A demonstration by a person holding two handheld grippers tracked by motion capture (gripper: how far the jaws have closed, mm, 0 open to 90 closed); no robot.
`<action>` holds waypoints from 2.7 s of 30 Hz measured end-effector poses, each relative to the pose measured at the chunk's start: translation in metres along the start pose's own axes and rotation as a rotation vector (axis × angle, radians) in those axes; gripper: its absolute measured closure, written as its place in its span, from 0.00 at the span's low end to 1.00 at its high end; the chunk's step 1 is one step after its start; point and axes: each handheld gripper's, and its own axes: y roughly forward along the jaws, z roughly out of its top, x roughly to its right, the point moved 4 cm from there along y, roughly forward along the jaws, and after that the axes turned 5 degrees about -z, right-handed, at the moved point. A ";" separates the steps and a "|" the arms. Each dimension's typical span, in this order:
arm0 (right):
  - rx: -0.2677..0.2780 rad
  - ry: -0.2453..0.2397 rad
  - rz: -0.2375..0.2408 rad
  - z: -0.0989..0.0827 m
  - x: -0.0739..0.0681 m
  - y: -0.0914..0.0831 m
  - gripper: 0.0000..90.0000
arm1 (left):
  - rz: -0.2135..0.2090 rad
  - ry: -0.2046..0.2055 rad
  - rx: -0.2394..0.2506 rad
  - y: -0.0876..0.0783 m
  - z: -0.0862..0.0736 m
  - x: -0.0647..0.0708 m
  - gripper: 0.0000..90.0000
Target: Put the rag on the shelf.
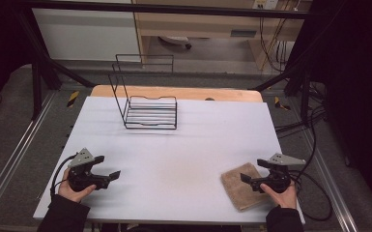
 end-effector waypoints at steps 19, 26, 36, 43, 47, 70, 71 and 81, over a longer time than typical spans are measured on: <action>-0.050 -0.019 -0.011 0.003 -0.014 0.008 0.03 | 0.000 -0.005 -0.005 0.002 -0.003 -0.001 0.09; -0.076 -0.042 -0.026 0.006 -0.024 0.014 0.07 | 0.000 -0.005 -0.013 0.002 -0.003 0.000 0.09; -0.122 -0.088 -0.052 0.011 -0.043 0.026 0.17 | 0.003 -0.006 -0.013 0.002 -0.003 0.000 0.08; -0.163 -0.105 -0.035 0.011 -0.059 0.035 0.43 | 0.005 -0.003 -0.016 0.003 -0.003 0.000 0.09; -0.174 -0.110 -0.033 0.009 -0.066 0.040 0.56 | 0.008 -0.004 -0.017 0.003 -0.003 -0.001 0.09; -0.254 -0.158 -0.136 0.001 -0.070 0.051 0.95 | 0.013 -0.003 -0.019 0.003 -0.003 -0.001 0.09; -0.256 -0.155 -0.133 0.002 -0.070 0.051 0.95 | 0.013 -0.002 -0.018 0.002 -0.003 -0.001 0.09; -0.181 -0.108 -0.078 0.018 -0.072 0.043 0.96 | 0.015 -0.003 -0.023 0.004 -0.003 -0.001 0.09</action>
